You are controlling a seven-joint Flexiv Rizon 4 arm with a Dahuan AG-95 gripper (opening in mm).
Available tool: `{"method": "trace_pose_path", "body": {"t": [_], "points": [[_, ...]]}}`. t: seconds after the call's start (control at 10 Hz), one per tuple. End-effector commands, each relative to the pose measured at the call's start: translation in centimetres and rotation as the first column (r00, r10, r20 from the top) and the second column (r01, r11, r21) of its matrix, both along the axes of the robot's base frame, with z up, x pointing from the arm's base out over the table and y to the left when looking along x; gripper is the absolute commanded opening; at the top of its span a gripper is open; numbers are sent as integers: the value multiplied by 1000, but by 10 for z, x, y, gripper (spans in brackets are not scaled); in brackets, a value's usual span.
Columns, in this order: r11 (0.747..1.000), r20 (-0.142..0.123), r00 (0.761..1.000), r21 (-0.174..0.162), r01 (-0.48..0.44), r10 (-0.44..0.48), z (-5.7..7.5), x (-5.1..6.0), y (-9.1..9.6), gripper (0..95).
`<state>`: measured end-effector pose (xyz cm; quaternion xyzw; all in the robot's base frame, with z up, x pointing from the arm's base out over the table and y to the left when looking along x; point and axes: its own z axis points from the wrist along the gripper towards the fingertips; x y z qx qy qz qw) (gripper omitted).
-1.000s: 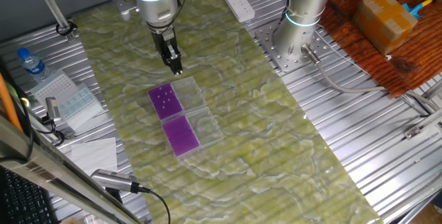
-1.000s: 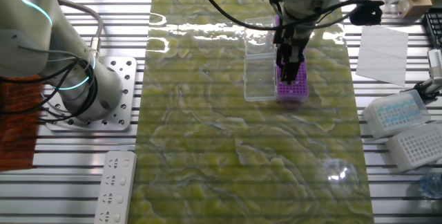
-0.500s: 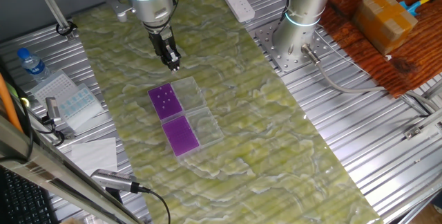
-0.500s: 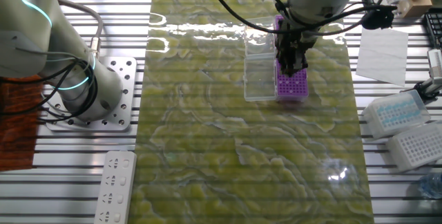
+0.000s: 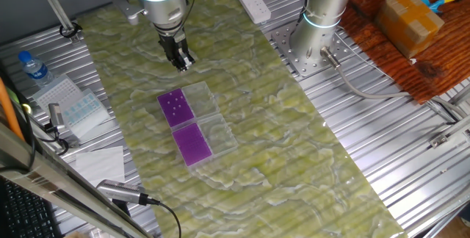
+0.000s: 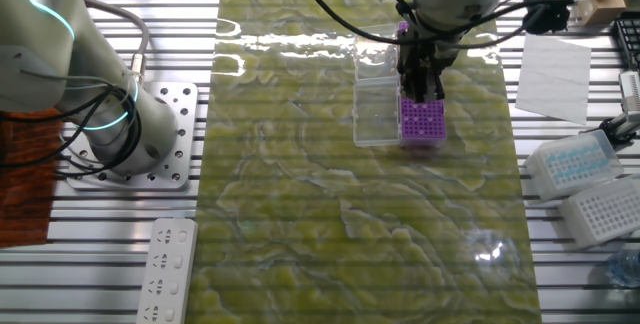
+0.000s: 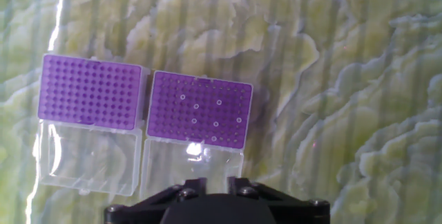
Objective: Transfer all small pipette tips from one holder to another
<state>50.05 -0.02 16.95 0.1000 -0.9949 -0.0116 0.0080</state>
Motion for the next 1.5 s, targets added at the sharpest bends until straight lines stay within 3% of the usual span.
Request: {"method": "trace_pose_path", "body": {"t": [0.1,0.6,1.4,1.5], "points": [[1000,2,1000,-2,-7,7,1,0,0,0],[1000,-16,1000,3,-15,15,-3,1,-1,0],[999,-18,999,14,38,-38,-77,30,-2,0],[999,-18,999,14,38,-38,-77,30,-2,0]]}}
